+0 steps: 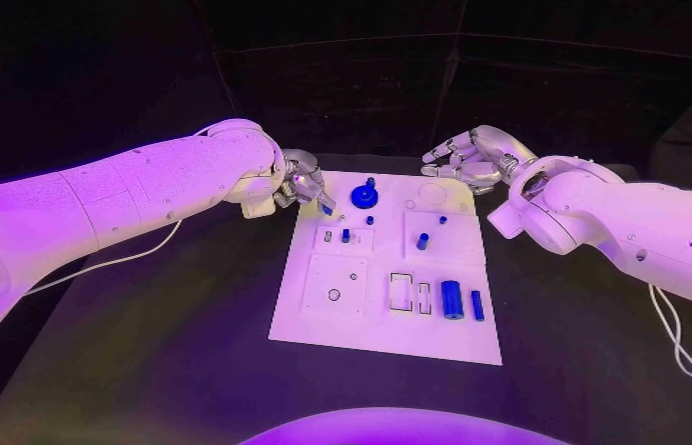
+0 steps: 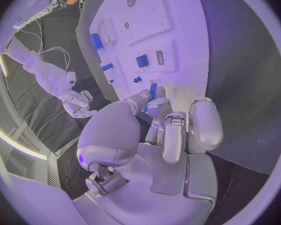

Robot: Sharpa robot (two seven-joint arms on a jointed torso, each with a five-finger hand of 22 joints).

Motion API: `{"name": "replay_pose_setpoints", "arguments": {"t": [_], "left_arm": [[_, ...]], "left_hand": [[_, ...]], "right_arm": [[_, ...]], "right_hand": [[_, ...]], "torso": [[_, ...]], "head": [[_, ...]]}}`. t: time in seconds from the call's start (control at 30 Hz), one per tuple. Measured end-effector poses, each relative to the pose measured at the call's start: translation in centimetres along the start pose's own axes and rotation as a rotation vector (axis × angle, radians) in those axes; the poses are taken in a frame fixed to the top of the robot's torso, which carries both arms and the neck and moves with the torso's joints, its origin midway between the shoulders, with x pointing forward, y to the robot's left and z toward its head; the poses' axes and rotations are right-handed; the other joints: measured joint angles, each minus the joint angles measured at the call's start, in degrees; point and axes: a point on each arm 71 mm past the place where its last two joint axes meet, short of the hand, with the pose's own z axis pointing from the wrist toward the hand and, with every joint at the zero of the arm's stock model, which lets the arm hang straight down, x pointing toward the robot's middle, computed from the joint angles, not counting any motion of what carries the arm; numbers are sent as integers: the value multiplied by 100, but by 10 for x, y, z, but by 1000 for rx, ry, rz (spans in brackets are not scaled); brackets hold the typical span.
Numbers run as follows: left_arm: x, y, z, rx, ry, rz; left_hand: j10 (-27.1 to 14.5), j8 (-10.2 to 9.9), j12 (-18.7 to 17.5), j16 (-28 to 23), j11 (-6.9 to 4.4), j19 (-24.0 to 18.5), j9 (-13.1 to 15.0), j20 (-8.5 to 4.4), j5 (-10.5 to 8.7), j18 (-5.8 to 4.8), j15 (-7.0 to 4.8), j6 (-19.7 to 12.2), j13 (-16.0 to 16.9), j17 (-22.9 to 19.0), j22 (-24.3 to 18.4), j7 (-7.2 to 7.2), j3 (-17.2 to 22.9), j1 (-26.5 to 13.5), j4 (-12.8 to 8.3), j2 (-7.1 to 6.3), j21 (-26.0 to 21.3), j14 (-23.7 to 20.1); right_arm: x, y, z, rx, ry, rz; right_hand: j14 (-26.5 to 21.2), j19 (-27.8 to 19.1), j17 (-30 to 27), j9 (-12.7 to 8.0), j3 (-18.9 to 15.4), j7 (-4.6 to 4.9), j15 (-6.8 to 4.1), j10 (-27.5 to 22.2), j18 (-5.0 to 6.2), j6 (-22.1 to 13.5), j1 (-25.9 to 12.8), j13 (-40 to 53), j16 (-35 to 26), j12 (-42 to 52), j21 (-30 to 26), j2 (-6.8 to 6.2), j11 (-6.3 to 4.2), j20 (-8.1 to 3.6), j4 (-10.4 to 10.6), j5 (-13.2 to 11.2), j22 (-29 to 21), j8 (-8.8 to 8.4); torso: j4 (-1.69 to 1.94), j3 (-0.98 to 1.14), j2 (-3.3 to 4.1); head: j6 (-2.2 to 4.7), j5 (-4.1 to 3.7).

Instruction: Assemble the parts on the task board

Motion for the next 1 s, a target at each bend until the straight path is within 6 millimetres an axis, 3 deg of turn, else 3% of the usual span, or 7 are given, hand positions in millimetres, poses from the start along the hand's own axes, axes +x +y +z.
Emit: {"name": "replay_pose_setpoints", "arguments": {"t": [0.57, 1.0], "left_arm": [[29, 12, -3, 11, 7, -7], [34, 14, -3, 0, 9, 33]], "left_hand": [[43, 25, 24, 0, 0, 0, 9, 0, 22, 0, 0, 36, 24, 0, 29, -2, 88, -67, -42, -67, 21, 0], [41, 22, 24, 0, 2, 0, 15, 0, 39, 0, 0, 36, 24, 0, 29, -1, 144, -76, -98, -97, 21, 0]], "right_arm": [[0, 0, 1, 1, 0, 0], [0, -1, 1, 1, 0, -1]], "right_hand": [[0, 0, 0, 0, 0, 0, 0, 0, 0, 0, 0, 0, 0, 0, 0, 0, 0, 0, 0, 0, 0, 0], [0, 0, 0, 0, 0, 0, 0, 0, -1, 0, 0, 0, 0, 0, 0, 0, 0, 0, 0, 0, 0, 0]], "torso": [[-26, -2, 9], [-24, 2, 7]], "head": [[-25, 14], [-43, 14]]}}
